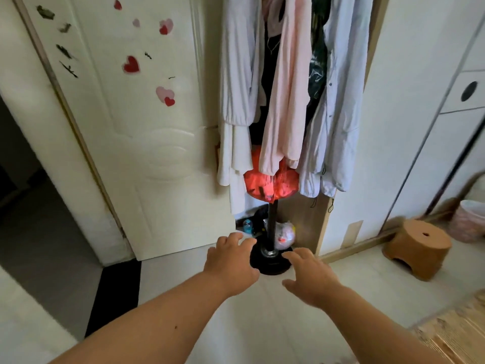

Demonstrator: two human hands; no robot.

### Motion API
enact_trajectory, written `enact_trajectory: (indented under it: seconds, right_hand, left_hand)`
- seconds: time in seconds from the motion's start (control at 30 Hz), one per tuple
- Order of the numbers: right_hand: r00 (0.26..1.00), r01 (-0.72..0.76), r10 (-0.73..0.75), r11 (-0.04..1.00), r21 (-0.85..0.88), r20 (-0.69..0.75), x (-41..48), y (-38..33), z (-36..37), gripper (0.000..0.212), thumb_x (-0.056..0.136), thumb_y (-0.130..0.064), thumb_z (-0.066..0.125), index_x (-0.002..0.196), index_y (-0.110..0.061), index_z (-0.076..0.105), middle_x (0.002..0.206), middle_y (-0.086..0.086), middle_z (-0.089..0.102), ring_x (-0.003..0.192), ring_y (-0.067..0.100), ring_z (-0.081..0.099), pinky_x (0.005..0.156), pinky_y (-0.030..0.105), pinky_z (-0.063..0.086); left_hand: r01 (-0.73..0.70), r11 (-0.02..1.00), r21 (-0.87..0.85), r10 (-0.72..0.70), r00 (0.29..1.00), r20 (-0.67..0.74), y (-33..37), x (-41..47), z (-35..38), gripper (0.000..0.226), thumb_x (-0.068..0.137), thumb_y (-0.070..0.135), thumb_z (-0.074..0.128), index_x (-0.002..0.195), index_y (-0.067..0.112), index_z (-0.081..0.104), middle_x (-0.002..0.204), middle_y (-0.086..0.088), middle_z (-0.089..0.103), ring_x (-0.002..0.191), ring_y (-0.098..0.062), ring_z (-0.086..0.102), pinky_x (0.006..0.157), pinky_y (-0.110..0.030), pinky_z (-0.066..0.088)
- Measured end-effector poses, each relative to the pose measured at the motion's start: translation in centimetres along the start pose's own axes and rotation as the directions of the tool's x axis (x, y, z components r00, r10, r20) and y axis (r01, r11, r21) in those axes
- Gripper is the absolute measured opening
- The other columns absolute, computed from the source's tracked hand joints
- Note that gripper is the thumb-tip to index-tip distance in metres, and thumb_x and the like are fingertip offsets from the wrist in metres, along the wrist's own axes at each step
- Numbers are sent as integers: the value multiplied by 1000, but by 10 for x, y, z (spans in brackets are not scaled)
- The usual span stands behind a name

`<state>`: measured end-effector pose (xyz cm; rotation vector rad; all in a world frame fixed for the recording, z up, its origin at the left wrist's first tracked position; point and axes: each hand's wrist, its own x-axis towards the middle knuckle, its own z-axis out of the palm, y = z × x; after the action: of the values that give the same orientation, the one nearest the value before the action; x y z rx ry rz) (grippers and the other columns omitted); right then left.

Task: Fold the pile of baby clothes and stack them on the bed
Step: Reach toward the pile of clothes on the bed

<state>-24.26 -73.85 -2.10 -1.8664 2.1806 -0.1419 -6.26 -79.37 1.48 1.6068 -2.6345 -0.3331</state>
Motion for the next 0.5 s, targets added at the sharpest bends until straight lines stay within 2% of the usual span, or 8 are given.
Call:
enact_trajectory:
  seconds: [0.2,0.4,0.5]
  right_hand:
    - [996,-79,79,997,-7,-32,103,45,-44,56,80,-48,56,133,-37,42,136,-4,44,120,22,49,96,42,44]
    - [974,-222,220,974,-48,-58,173,95,-71,55,87,-38,53,139,-33,37,147,0,34,132,26,40,106,44,34]
    - [943,-327,324,944,-32,-77,205,121,-79,57,87,-42,55,140,-34,36,151,-1,32,134,26,39,107,43,34]
  left_hand:
    - [-126,992,23,126,992,-1,23,133,-15,65,83,41,57,143,31,33,152,-1,25,135,-29,28,106,-41,32]
    - [-330,943,32,329,943,45,48,261,-12,61,83,45,56,141,34,38,152,1,25,137,-27,25,109,-43,30]
    - [-473,878,64,464,878,118,66,319,-4,58,84,44,54,139,33,42,150,3,33,136,-23,30,110,-45,28]
